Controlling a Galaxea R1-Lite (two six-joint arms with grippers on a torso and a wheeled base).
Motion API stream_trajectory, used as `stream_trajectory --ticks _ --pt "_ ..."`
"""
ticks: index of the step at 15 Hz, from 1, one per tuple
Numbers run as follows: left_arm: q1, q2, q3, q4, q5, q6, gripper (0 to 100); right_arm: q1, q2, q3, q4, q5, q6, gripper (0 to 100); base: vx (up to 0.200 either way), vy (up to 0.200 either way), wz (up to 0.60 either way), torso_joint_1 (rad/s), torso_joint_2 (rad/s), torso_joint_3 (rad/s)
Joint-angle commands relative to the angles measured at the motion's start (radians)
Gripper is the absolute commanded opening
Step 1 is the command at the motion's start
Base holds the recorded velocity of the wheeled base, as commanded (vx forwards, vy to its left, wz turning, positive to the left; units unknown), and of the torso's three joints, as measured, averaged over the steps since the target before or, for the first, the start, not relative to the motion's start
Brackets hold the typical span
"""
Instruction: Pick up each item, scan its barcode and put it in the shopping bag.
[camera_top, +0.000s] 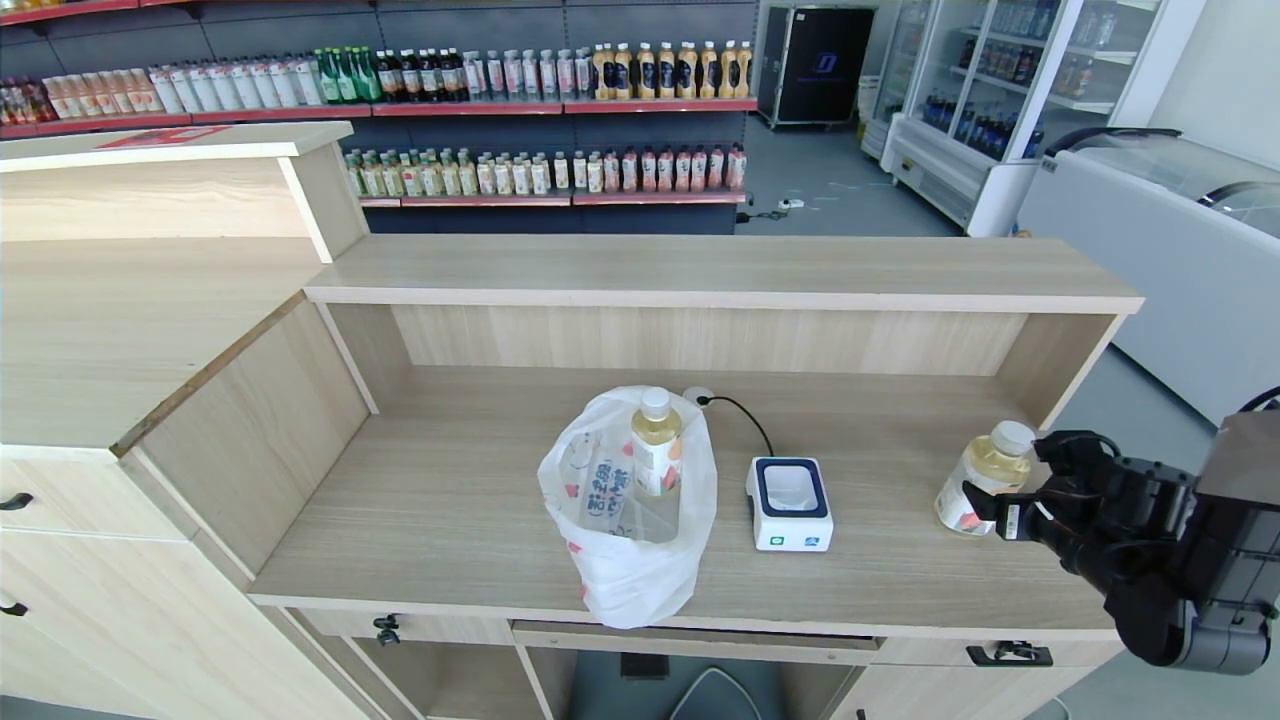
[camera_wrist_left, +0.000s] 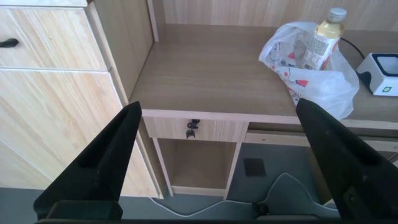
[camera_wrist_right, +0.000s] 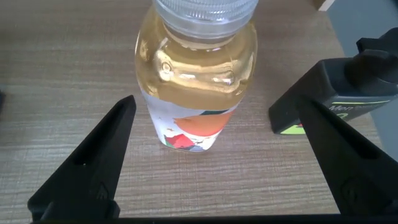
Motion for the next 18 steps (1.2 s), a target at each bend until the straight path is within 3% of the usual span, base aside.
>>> stream_trajectory --ticks 1,4,8,12,18 --pt "0.000 0.000 0.000 0.000 0.000 0.001 100 0.012 0.029 -0.024 -0.010 -0.039 0.026 100 0.000 0.000 0.00 0.000 0.00 0.000" --pt "0.000 0.000 0.000 0.000 0.000 0.000 100 0.045 0.046 -0.050 -0.010 -0.119 0.089 100 0.000 0.000 0.00 0.000 0.00 0.000" --pt "0.000 0.000 0.000 0.000 0.000 0.000 100 0.084 0.070 -0.062 -0.011 -0.123 0.120 100 0.000 0.000 0.00 0.000 0.00 0.000" --pt "0.000 0.000 0.000 0.000 0.000 0.001 100 0.088 0.121 -0.156 -0.002 -0.183 0.121 100 0.000 0.000 0.00 0.000 0.00 0.000" --pt "0.000 0.000 0.000 0.000 0.000 0.001 100 0.088 0.182 -0.243 0.001 -0.186 0.111 100 0.000 0.000 0.00 0.000 0.00 0.000"
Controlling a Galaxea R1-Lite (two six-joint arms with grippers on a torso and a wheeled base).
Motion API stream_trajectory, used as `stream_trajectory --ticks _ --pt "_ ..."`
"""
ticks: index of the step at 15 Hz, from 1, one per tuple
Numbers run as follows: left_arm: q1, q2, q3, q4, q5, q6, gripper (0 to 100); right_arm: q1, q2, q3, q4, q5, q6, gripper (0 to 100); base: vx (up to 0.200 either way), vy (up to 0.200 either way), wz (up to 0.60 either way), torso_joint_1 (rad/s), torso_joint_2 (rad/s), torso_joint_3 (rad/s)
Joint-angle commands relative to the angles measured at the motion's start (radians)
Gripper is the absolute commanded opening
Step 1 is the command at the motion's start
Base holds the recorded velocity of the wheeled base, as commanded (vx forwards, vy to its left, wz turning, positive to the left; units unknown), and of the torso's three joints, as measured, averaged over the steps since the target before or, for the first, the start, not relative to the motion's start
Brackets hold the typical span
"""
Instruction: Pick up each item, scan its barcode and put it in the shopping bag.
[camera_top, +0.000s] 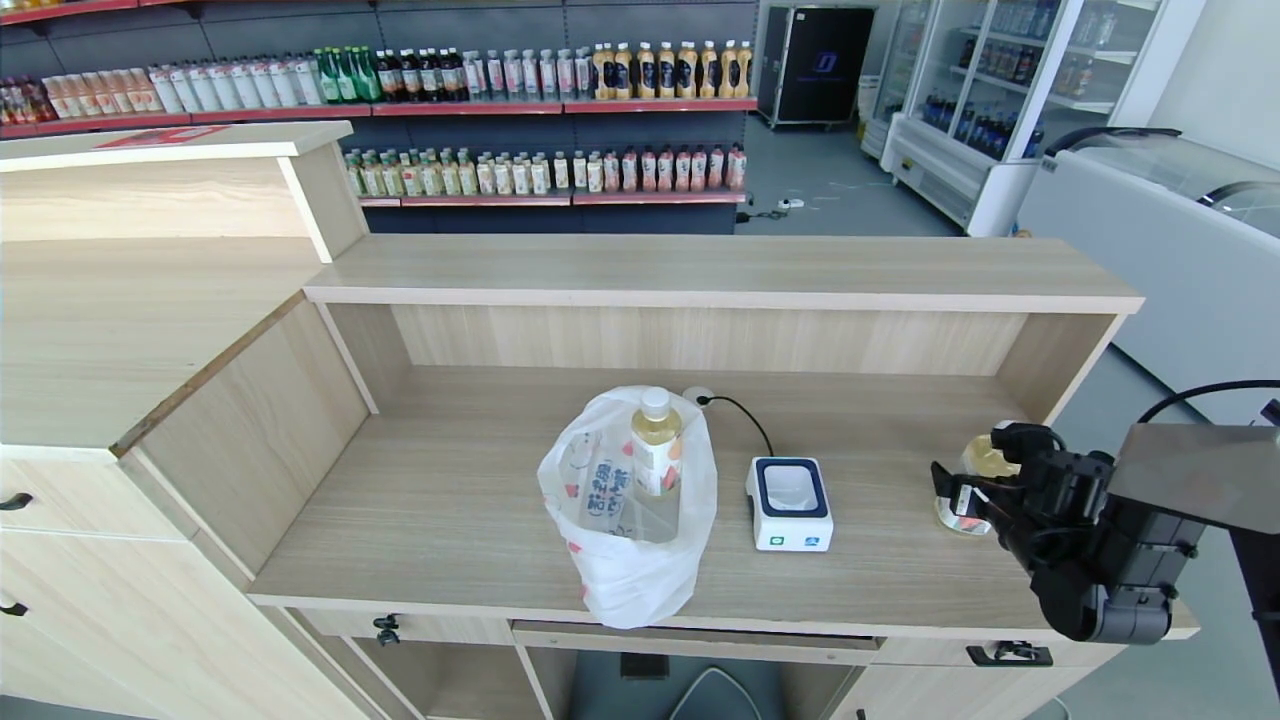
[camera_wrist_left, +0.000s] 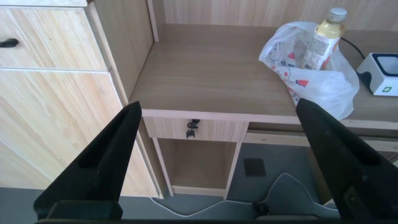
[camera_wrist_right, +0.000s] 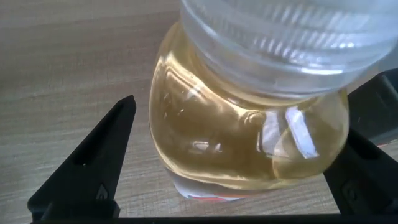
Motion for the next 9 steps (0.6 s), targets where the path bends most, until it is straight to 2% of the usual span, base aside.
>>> stream_trajectory --ticks 1,8,9 --pt "0.000 0.000 0.000 0.000 0.000 -0.001 100 0.000 0.029 -0.026 0.000 0.000 -0.011 100 0.000 0.000 0.00 0.000 0.00 0.000" --pt "0.000 0.000 0.000 0.000 0.000 0.000 100 0.000 0.057 -0.065 0.013 0.003 -0.037 100 0.000 0.000 0.00 0.000 0.00 0.000" --pt "0.000 0.000 0.000 0.000 0.000 0.000 100 0.000 0.058 -0.069 0.013 0.004 -0.044 0 0.000 0.000 0.00 0.000 0.00 0.000"
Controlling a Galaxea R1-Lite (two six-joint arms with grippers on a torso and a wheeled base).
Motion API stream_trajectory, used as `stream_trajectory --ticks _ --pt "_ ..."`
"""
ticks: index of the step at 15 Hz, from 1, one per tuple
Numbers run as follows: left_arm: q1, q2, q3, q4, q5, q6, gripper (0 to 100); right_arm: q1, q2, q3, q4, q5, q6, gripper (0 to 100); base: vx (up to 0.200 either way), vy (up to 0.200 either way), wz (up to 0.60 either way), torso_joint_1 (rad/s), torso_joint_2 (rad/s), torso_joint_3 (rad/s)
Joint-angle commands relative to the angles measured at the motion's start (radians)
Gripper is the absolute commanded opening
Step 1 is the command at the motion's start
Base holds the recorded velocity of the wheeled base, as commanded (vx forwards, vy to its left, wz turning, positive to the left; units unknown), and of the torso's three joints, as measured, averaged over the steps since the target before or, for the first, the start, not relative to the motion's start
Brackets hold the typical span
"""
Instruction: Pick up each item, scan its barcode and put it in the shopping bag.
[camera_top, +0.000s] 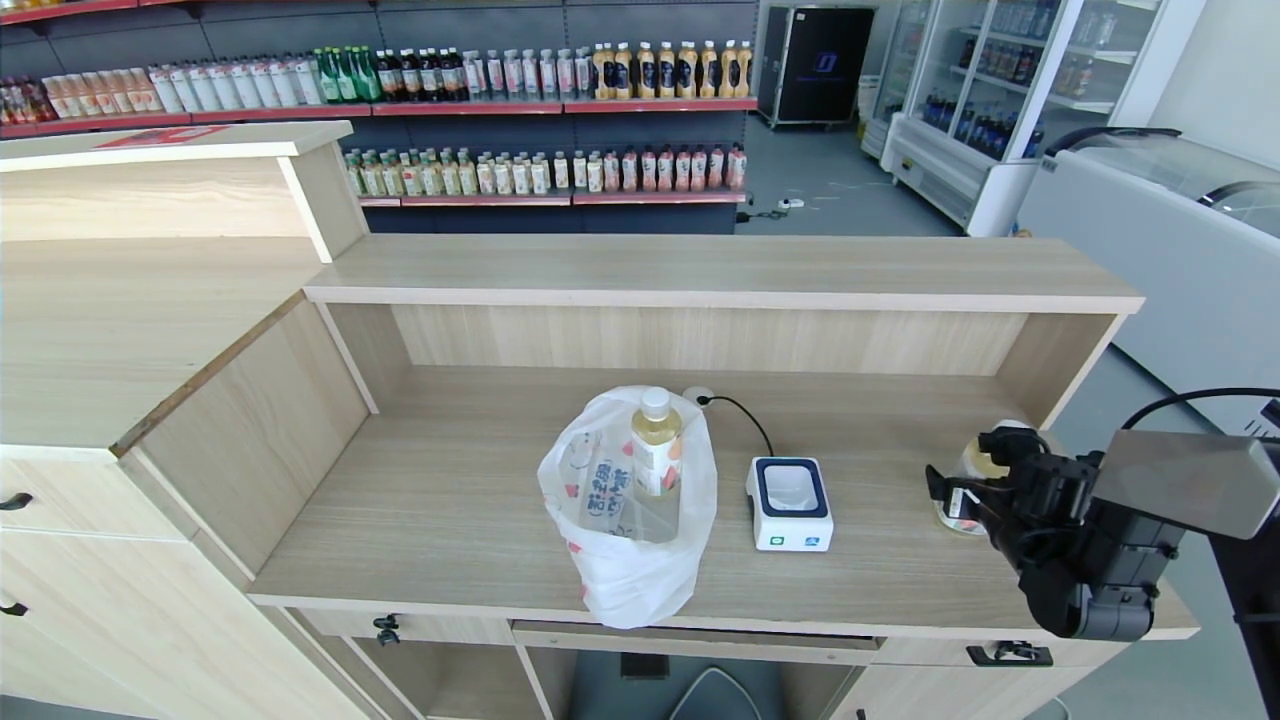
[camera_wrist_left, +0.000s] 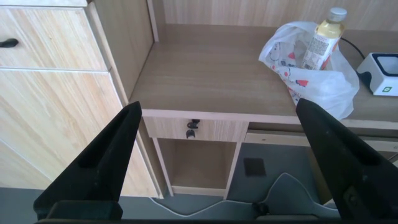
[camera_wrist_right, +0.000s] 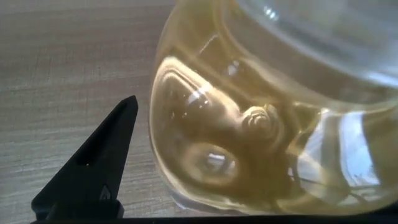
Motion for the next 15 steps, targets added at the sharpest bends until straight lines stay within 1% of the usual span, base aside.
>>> stream_trajectory --ticks 1,3,8,12,13,14,15 --pt "0.000 0.000 0.000 0.000 0.000 0.000 100 0.000 0.005 -0.018 0.000 0.000 -0.010 0 0.000 0.000 0.00 0.000 0.00 0.000" --pt "0.000 0.000 0.000 0.000 0.000 0.001 100 0.000 0.007 -0.028 0.000 0.000 -0.019 0 0.000 0.000 0.00 0.000 0.00 0.000" --pt "0.000 0.000 0.000 0.000 0.000 0.000 100 0.002 0.024 -0.030 0.000 -0.001 -0.099 0 0.000 0.000 0.00 0.000 0.00 0.000" --pt "0.000 0.000 0.000 0.000 0.000 0.000 100 0.008 -0.027 -0.031 0.006 0.010 -0.097 0 0.000 0.000 0.00 0.000 0.00 0.000" --pt "0.000 0.000 0.000 0.000 0.000 0.000 100 0.008 -0.122 -0.030 0.109 0.033 -0.081 0 0.000 0.000 0.00 0.000 0.00 0.000" --pt "0.000 0.000 0.000 0.000 0.000 0.000 100 0.009 -0.229 -0.025 0.239 0.048 -0.027 0 0.000 0.000 0.00 0.000 0.00 0.000" --pt "0.000 0.000 0.000 0.000 0.000 0.000 100 0.009 -0.350 -0.038 0.414 0.074 0.044 0 0.000 0.000 0.00 0.000 0.00 0.000"
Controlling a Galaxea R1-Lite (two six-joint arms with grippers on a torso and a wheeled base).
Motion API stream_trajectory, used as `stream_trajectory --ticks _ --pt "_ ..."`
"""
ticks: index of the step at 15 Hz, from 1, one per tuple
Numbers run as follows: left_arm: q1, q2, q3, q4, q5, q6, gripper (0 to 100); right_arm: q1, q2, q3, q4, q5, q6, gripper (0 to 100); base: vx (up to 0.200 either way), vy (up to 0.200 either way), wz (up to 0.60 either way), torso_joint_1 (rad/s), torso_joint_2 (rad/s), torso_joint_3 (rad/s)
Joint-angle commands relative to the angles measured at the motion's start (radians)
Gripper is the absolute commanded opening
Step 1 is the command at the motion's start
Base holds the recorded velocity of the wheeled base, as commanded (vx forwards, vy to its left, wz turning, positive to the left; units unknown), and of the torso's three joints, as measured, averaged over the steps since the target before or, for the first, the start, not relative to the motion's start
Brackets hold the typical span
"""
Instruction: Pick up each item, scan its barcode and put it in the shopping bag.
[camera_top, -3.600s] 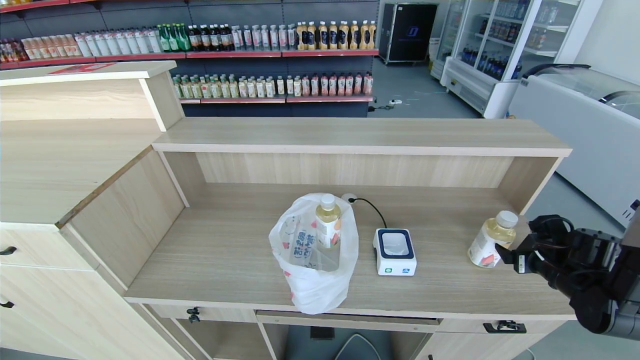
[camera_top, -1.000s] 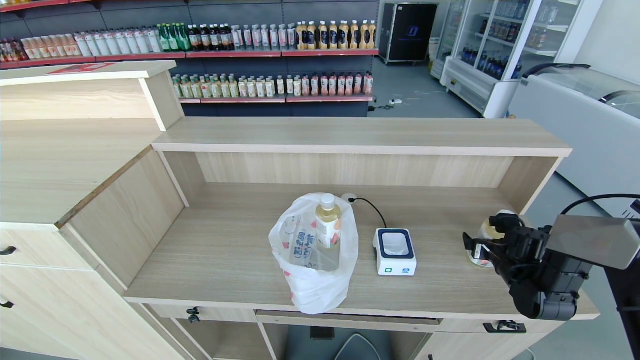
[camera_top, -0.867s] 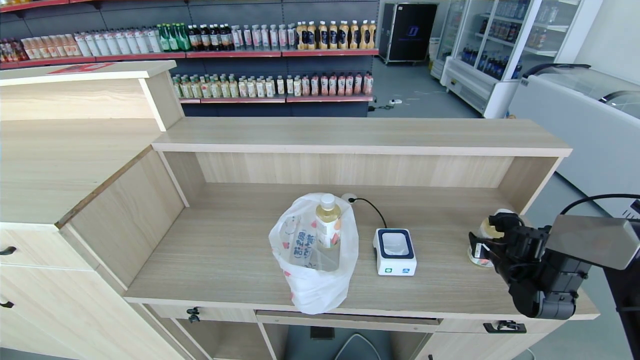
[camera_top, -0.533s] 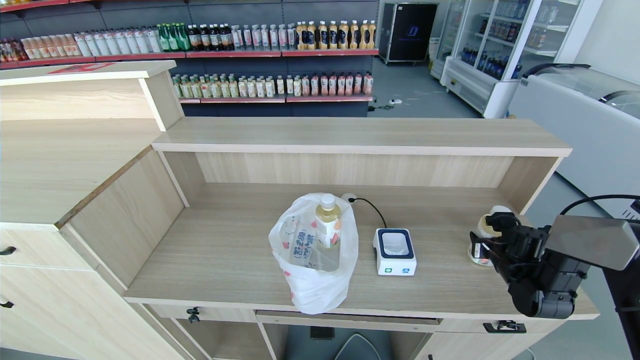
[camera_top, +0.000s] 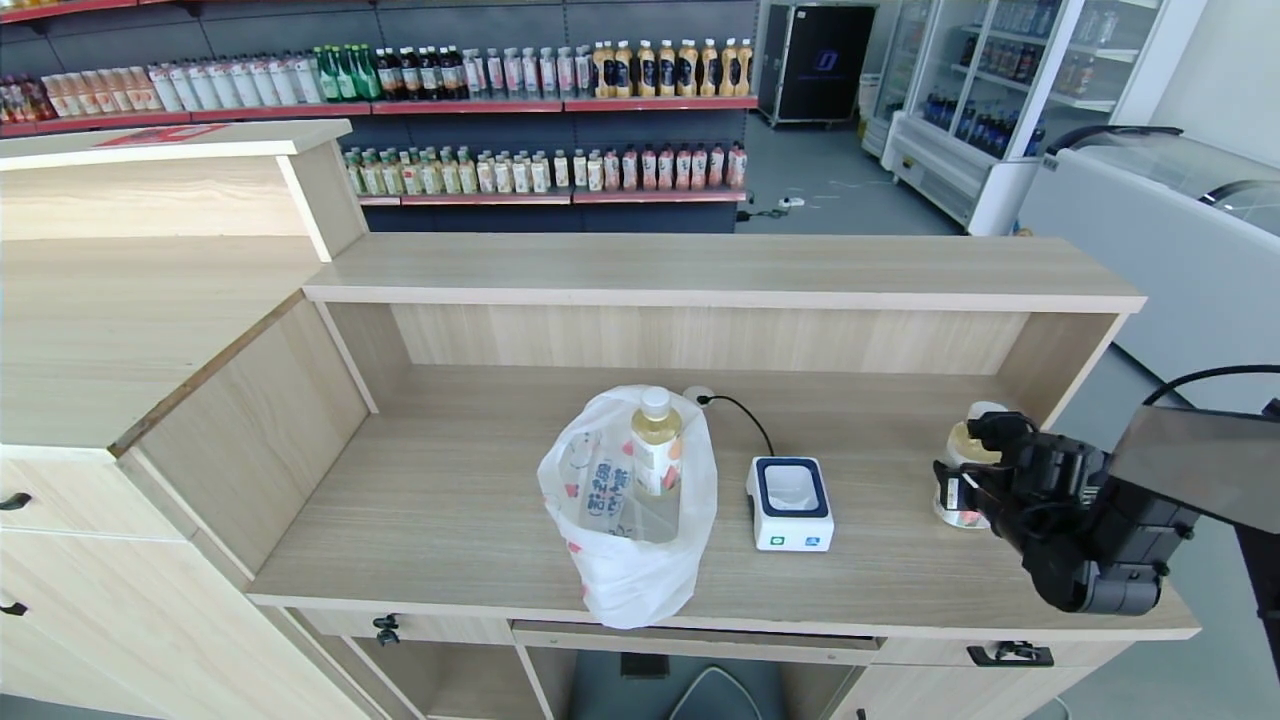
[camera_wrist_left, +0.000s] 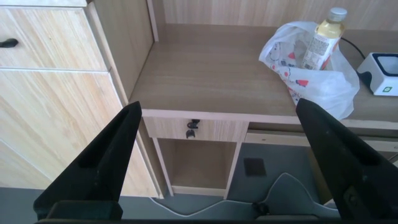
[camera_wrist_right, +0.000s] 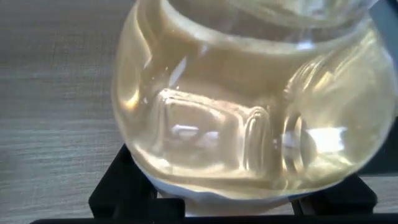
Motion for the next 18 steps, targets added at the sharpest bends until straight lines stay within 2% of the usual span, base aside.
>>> stream_trajectory --ticks 1,3,5,7,8,10,11,12,13,16,18 --pt "0.000 0.000 0.000 0.000 0.000 0.000 100 0.001 -0.361 -0.031 0.384 0.073 0.124 0 0.000 0.000 0.00 0.000 0.00 0.000" --pt "0.000 0.000 0.000 0.000 0.000 0.000 100 -0.004 -0.560 -0.083 0.654 0.196 0.155 0 0.000 0.000 0.00 0.000 0.00 0.000" --pt "0.000 0.000 0.000 0.000 0.000 0.000 100 -0.004 -0.735 -0.099 0.835 0.429 0.191 0 0.000 0.000 0.00 0.000 0.00 0.000" --pt "0.000 0.002 0.000 0.000 0.000 0.002 100 -0.005 -0.838 -0.099 0.934 0.642 0.196 0 0.000 0.000 0.00 0.000 0.00 0.000" --pt "0.000 0.000 0.000 0.000 0.000 0.000 100 -0.005 -0.892 -0.099 0.960 0.803 0.207 0 0.000 0.000 0.00 0.000 0.00 0.000" --pt "0.000 0.000 0.000 0.000 0.000 0.002 100 0.015 -0.988 -0.117 1.049 0.980 0.265 0 0.000 0.000 0.00 0.000 0.00 0.000" --pt "0.000 0.000 0.000 0.000 0.000 0.002 100 0.064 -1.027 -0.165 1.126 1.006 0.294 0 0.000 0.000 0.00 0.000 0.00 0.000" --pt "0.000 0.000 0.000 0.000 0.000 0.000 100 0.163 -1.071 -0.246 1.267 1.006 0.322 0 0.000 0.000 0.00 0.000 0.00 0.000" --pt "0.000 0.000 0.000 0.000 0.000 0.000 100 0.219 -1.094 -0.291 1.355 1.006 0.322 0 0.000 0.000 0.00 0.000 0.00 0.000" --pt "0.000 0.000 0.000 0.000 0.000 0.002 100 0.315 -1.159 -0.295 1.436 1.009 0.325 0 0.000 0.000 0.00 0.000 0.00 0.000" --pt "0.000 0.000 0.000 0.000 0.000 0.002 100 0.327 -1.209 -0.266 1.476 1.013 0.323 0 0.000 0.000 0.00 0.000 0.00 0.000"
